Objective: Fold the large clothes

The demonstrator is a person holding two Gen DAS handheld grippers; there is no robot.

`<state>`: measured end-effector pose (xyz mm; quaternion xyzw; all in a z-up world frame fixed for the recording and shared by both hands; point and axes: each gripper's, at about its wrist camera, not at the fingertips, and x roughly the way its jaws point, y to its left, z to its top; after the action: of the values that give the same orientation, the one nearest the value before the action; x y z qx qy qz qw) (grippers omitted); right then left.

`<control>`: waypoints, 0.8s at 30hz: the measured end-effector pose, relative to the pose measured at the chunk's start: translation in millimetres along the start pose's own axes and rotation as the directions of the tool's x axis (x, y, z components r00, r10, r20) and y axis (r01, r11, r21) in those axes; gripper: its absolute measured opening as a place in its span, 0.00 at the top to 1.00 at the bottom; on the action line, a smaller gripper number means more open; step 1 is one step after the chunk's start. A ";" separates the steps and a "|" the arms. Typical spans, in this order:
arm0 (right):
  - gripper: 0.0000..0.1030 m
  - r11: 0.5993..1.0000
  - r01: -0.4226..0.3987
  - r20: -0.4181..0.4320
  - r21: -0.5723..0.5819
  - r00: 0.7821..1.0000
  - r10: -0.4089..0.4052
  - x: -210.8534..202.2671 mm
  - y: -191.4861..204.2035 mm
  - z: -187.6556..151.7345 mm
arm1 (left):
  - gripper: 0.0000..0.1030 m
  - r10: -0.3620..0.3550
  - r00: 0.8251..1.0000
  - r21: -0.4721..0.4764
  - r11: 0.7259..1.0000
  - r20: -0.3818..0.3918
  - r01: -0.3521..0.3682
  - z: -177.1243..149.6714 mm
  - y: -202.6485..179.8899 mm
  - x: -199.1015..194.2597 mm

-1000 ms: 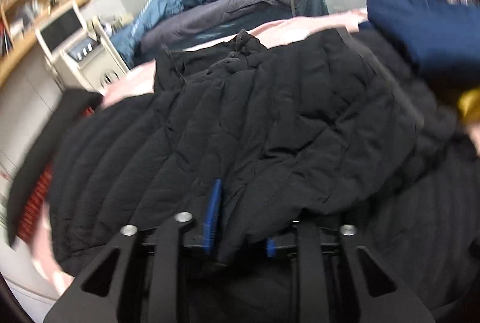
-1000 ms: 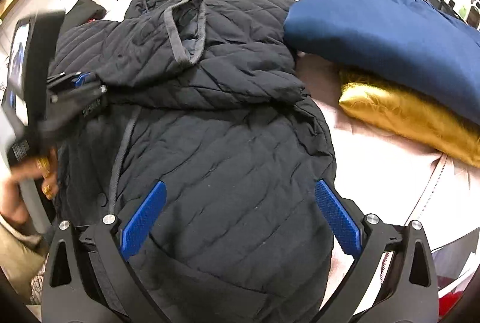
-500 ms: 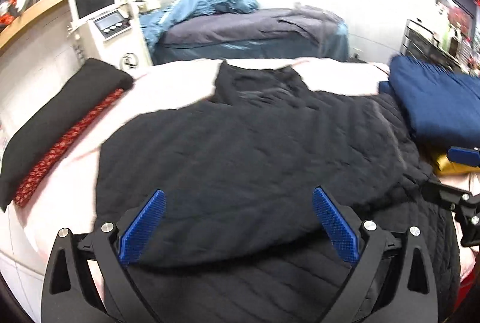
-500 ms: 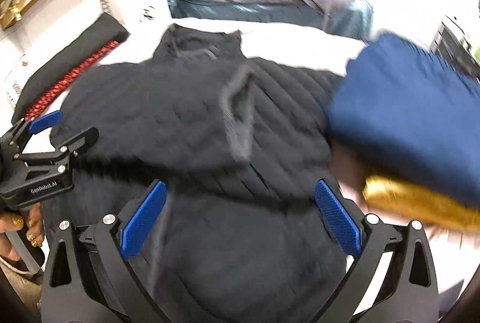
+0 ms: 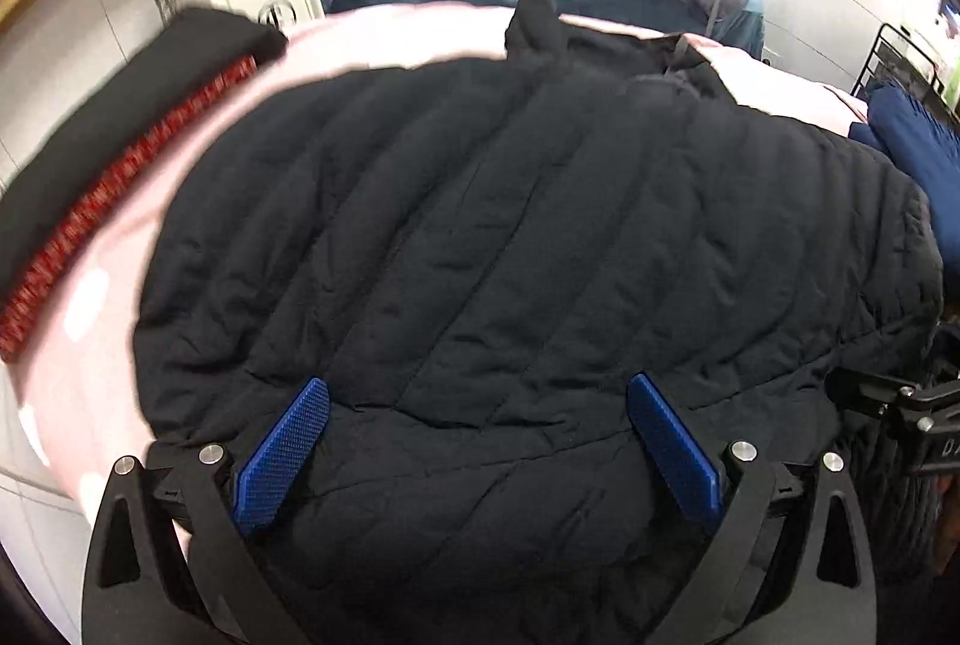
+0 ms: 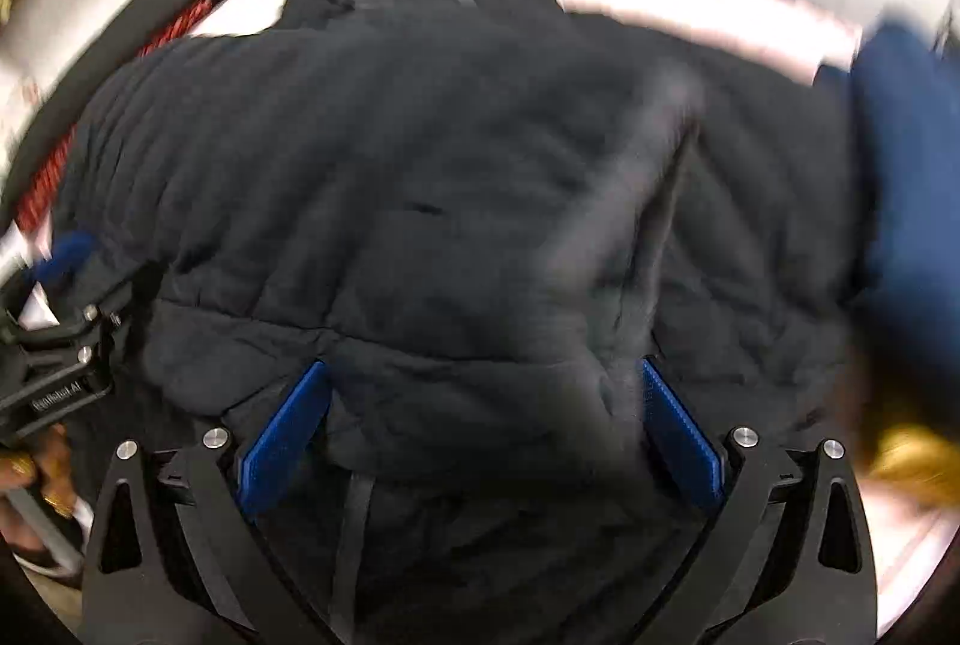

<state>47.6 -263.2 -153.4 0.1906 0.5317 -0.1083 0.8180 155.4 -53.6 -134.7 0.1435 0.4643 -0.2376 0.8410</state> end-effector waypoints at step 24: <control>0.04 0.999 0.016 0.091 -0.037 0.996 -0.012 -31.6 -0.2 -32.6 | 0.06 -0.010 1.000 0.005 1.000 0.015 0.010 -12.3 3.4 -0.8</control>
<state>7.6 -250.3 -136.5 0.1662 0.4972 -0.1124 0.8441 148.0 -44.9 -140.4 0.1417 0.4580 -0.2441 0.8430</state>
